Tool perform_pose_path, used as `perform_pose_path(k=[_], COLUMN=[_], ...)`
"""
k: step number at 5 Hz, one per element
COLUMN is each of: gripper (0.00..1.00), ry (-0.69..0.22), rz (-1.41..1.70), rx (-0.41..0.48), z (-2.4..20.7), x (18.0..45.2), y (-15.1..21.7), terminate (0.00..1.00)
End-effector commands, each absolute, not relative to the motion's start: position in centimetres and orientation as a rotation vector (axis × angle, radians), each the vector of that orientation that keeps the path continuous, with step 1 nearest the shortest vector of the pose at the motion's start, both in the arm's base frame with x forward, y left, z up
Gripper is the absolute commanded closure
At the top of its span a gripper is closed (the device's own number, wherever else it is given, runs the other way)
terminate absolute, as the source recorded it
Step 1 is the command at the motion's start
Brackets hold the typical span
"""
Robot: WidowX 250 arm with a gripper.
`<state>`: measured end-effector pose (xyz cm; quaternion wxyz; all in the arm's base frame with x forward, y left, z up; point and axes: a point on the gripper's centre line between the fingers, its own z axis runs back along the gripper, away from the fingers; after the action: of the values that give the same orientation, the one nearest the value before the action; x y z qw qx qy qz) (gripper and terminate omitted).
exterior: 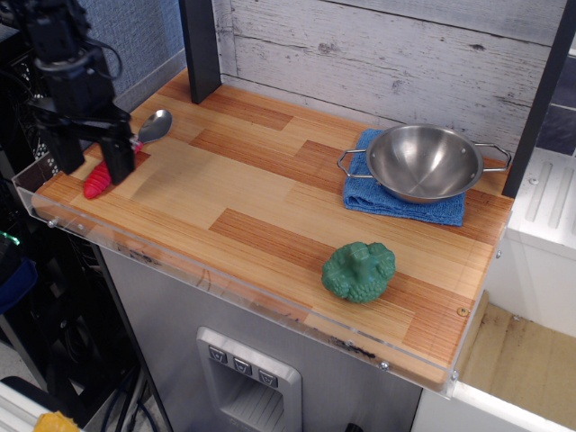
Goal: Place the red spoon near the steel pan.
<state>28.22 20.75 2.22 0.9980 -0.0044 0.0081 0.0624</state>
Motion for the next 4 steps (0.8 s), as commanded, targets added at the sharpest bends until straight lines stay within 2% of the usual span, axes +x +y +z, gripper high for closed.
perform_pose_path(k=[1, 2, 3, 4], gripper=[0.00, 1.00, 1.00, 1.00], ry=[0.003, 0.026, 0.038, 0.017], rz=[0.107, 0.093, 0.085, 0.101], rx=[0.039, 0.045, 0.051, 0.054], z=[2.5, 1.6, 1.5, 2.8], x=[29.8, 30.1, 30.0, 29.8], y=[21.3, 20.9, 20.8, 20.9], terminate=[0.00, 0.00, 0.00, 0.00])
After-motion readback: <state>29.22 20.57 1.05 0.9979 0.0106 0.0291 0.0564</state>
